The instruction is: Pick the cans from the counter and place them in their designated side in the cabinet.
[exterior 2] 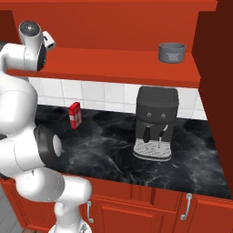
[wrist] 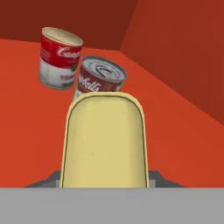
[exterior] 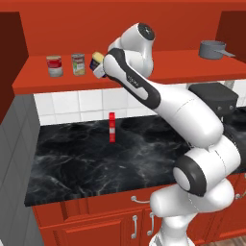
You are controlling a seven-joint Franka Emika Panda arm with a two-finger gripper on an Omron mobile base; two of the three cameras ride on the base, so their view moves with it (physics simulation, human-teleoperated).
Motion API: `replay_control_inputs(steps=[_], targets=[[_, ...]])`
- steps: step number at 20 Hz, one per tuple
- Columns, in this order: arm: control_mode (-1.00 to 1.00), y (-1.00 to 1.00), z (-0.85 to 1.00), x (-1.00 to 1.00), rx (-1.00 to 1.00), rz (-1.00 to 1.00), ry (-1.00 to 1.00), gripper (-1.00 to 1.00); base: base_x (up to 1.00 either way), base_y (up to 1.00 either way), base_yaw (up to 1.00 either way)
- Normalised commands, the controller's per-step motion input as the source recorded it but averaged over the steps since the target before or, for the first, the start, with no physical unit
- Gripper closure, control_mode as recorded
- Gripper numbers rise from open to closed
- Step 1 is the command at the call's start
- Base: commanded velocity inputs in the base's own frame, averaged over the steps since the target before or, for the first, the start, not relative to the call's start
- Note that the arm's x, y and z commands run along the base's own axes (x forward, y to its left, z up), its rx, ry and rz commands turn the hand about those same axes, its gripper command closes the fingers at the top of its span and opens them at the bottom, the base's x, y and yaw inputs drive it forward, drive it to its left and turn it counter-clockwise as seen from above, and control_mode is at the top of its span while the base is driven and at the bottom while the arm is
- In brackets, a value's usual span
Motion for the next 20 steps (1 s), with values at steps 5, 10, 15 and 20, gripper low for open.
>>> replay_control_inputs(steps=[5,10,15,20], targets=[[-1.00,0.02,-0.29,0.17,-0.01,0.00,0.00,1.00,0.00,0.00,0.00],[-1.00,0.02,-0.31,0.17,-0.01,0.00,0.02,1.00,0.00,0.00,0.00],[-1.00,0.02,-0.31,0.18,-0.01,0.00,0.02,1.00,0.00,0.00,0.00],[-1.00,0.01,-0.30,0.16,-0.01,0.00,0.00,1.00,0.00,0.00,0.00]])
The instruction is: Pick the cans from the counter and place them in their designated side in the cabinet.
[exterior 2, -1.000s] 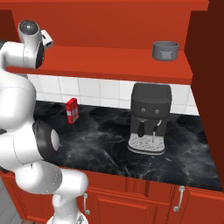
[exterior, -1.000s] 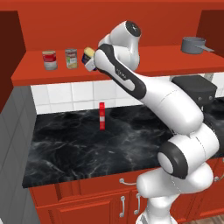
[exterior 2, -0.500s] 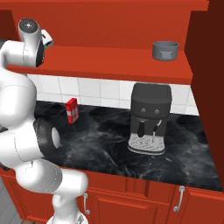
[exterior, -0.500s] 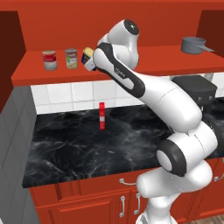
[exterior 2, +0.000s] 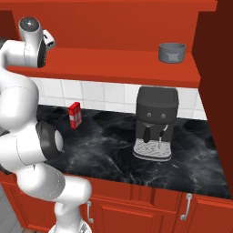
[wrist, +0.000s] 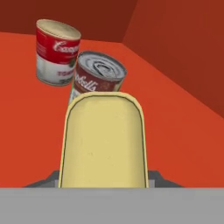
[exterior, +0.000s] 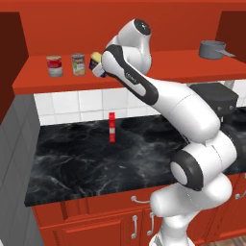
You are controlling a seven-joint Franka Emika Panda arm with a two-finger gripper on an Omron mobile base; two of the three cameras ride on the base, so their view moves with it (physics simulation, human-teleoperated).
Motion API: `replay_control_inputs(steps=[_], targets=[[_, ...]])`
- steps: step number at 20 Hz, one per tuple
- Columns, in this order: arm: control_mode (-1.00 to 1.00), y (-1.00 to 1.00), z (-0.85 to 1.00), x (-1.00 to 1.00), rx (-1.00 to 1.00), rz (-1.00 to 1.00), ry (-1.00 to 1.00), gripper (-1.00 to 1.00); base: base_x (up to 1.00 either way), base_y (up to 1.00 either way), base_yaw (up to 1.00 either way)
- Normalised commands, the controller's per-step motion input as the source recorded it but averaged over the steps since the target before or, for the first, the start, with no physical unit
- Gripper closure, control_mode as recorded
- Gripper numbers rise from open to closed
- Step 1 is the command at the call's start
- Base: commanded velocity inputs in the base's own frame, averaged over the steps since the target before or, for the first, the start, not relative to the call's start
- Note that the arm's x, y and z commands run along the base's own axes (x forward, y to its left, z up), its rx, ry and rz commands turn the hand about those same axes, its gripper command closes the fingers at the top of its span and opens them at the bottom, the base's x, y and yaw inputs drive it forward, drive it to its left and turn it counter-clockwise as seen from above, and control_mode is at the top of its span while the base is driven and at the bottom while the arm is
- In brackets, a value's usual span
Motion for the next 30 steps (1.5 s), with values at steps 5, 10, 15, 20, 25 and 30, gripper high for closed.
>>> replay_control_inputs(steps=[5,10,15,20,25,30], targets=[[-1.00,0.00,-0.29,0.11,-0.02,0.00,0.00,-1.00,0.00,0.00,0.00],[-1.00,0.00,-0.27,0.08,-0.01,0.00,0.00,-1.00,0.00,0.00,0.00],[-1.00,0.00,-0.21,0.06,0.00,0.01,0.00,-1.00,0.00,0.00,0.00],[-1.00,0.00,-0.14,0.14,0.00,0.02,0.00,-1.00,0.00,0.00,0.00],[-1.00,0.00,-0.06,0.20,0.00,0.03,-0.01,-1.00,0.00,0.00,0.00],[-1.00,0.00,0.00,0.06,0.00,0.05,-0.07,-1.00,0.00,0.00,0.00]])
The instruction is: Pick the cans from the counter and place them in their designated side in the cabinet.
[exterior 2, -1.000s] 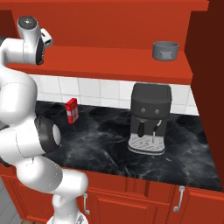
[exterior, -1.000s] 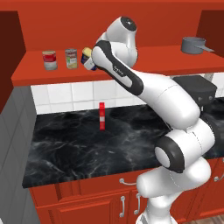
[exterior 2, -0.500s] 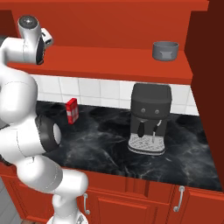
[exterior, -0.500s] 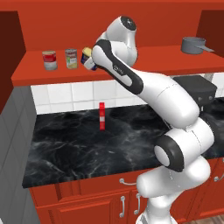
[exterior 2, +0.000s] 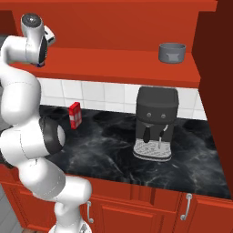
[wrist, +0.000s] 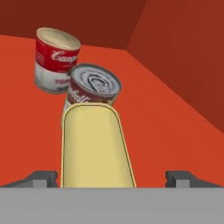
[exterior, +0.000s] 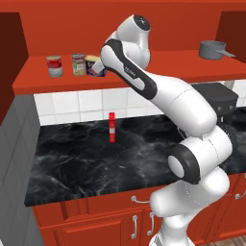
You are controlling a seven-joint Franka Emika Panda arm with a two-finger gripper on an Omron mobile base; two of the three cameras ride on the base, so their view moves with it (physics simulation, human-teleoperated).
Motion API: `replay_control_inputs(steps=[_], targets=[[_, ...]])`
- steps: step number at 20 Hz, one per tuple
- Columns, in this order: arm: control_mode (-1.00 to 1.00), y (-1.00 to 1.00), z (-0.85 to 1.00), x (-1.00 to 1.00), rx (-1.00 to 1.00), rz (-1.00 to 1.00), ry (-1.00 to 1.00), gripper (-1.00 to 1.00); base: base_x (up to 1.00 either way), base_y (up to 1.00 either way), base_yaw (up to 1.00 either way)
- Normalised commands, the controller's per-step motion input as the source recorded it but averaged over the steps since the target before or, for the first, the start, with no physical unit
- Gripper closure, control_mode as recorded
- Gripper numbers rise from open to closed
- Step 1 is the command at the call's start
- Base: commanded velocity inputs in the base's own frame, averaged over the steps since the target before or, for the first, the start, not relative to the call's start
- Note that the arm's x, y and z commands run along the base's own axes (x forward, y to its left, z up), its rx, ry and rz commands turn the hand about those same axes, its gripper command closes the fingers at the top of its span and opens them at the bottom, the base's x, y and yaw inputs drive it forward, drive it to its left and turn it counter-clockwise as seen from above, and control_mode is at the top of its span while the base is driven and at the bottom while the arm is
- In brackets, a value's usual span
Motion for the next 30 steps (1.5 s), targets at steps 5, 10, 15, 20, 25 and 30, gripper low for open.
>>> replay_control_inputs(steps=[5,10,15,20,25,30], targets=[[-1.00,-0.02,0.00,0.00,0.00,0.07,-0.10,-1.00,0.00,0.00,0.00],[-1.00,-0.03,-0.02,-0.01,0.00,0.07,-0.12,-1.00,0.00,0.00,0.00],[-1.00,-0.03,0.00,-0.02,0.00,0.08,-0.14,-1.00,0.00,0.00,0.00],[-1.00,-0.04,0.03,-0.22,0.00,0.08,-0.15,-1.00,0.00,0.00,0.00],[-1.00,-0.10,0.09,-0.48,0.00,0.07,-0.14,-1.00,0.00,0.00,0.00],[-1.00,-0.18,0.03,-0.63,0.00,0.07,-0.10,-1.00,0.00,0.00,0.00]])
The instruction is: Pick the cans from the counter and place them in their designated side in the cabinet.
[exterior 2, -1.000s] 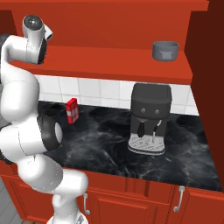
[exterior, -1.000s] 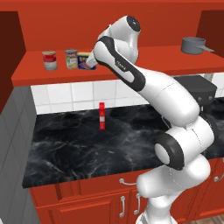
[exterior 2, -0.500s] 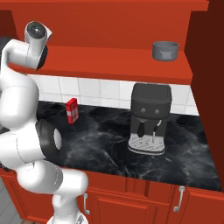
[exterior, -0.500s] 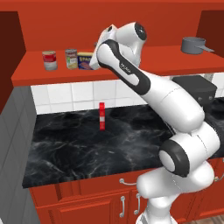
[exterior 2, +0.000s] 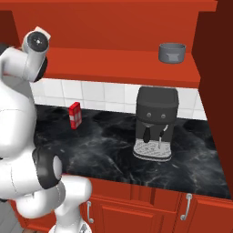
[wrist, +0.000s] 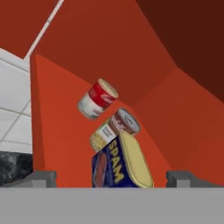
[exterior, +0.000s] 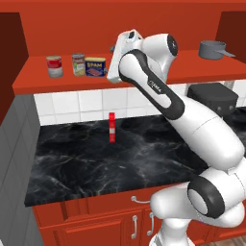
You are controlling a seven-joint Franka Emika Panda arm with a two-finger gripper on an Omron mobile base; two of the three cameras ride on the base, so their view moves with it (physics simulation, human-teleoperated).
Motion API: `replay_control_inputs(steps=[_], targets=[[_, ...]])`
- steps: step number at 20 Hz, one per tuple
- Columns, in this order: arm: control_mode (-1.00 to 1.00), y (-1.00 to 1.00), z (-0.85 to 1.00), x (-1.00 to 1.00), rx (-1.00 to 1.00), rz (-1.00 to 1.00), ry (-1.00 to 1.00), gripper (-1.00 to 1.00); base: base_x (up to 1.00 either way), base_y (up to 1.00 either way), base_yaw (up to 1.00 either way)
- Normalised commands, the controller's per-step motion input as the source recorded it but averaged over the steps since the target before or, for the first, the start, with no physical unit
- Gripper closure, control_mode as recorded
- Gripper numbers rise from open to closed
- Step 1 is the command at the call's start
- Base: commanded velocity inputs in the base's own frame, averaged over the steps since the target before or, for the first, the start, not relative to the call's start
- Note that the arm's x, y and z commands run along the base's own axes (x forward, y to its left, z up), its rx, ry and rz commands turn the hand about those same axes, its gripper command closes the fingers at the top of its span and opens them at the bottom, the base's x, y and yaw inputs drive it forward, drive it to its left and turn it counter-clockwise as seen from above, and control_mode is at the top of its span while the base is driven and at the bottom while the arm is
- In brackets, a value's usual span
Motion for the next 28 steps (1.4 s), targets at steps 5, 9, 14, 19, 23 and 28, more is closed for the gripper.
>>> replay_control_inputs(steps=[5,9,14,19,23,28], targets=[[-1.00,-0.20,0.00,-0.70,0.00,0.05,-0.05,-1.00,0.00,0.00,0.00],[-1.00,-0.14,0.00,-0.74,0.00,0.04,-0.01,-1.00,0.00,0.00,0.00],[-1.00,-0.04,0.00,-0.61,0.00,0.05,0.16,-1.00,0.00,0.00,0.00],[-1.00,-0.03,0.00,-0.66,0.00,0.05,0.24,-1.00,0.00,0.00,0.00],[-1.00,-0.09,-0.05,-0.82,0.00,0.03,0.18,-1.00,0.00,0.00,0.00],[-1.00,-0.26,-0.13,-1.00,0.00,0.00,-0.04,-1.00,0.00,0.00,0.00]])
